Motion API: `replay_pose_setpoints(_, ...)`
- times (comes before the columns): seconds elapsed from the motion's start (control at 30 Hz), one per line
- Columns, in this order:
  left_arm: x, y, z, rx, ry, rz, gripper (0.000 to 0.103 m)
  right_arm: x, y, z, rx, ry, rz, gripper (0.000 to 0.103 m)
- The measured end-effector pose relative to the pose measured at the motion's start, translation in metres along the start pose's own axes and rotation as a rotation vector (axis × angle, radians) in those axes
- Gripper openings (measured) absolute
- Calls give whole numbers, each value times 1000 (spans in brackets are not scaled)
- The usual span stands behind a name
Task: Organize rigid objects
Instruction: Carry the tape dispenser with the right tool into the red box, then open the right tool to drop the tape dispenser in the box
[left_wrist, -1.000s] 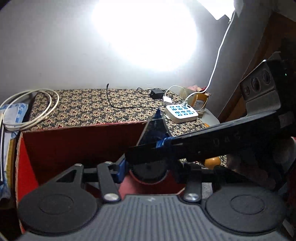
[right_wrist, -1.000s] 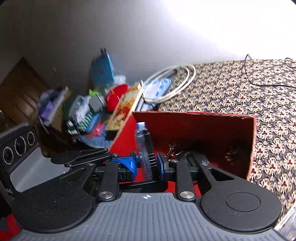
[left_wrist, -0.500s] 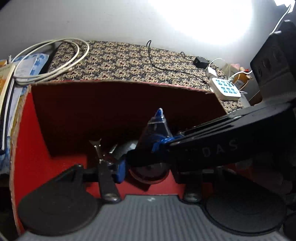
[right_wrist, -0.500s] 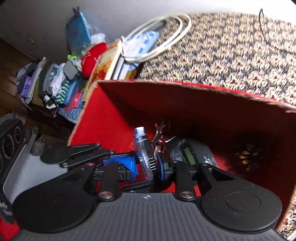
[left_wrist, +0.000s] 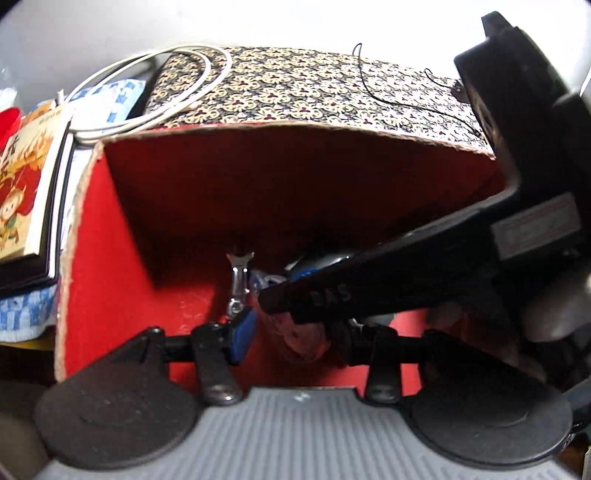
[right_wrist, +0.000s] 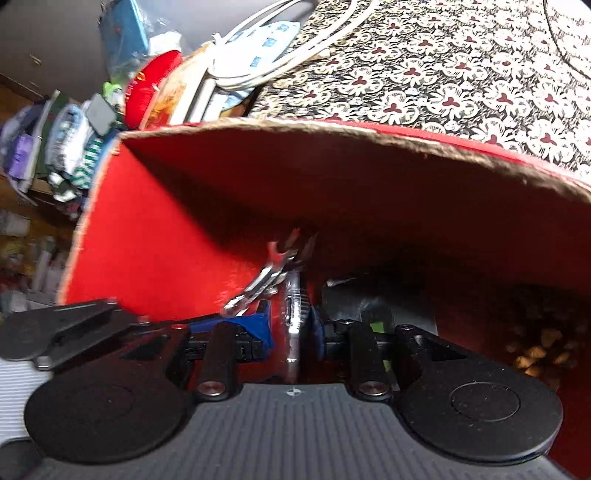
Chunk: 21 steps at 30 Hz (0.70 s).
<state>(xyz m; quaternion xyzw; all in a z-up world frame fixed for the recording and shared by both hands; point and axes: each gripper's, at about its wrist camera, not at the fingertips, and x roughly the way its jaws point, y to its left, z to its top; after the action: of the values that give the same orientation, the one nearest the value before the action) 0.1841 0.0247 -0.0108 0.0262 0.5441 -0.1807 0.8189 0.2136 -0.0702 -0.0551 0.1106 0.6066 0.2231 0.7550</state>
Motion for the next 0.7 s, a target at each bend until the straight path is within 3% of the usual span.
replay_pose_setpoints(0.3,-1,-1,1,-3,-17,-3,40,-23,-24,0,88,-56,12,6)
replay_pose_setpoints(0.5,-5,-6,1,16,-45,43,41,-58,-21,-12,104,-168,-19,9)
replay_pose_setpoints(0.7,-21,-18,0,43,-112,111,53,-83,-13,-33,122,-265,-45,11)
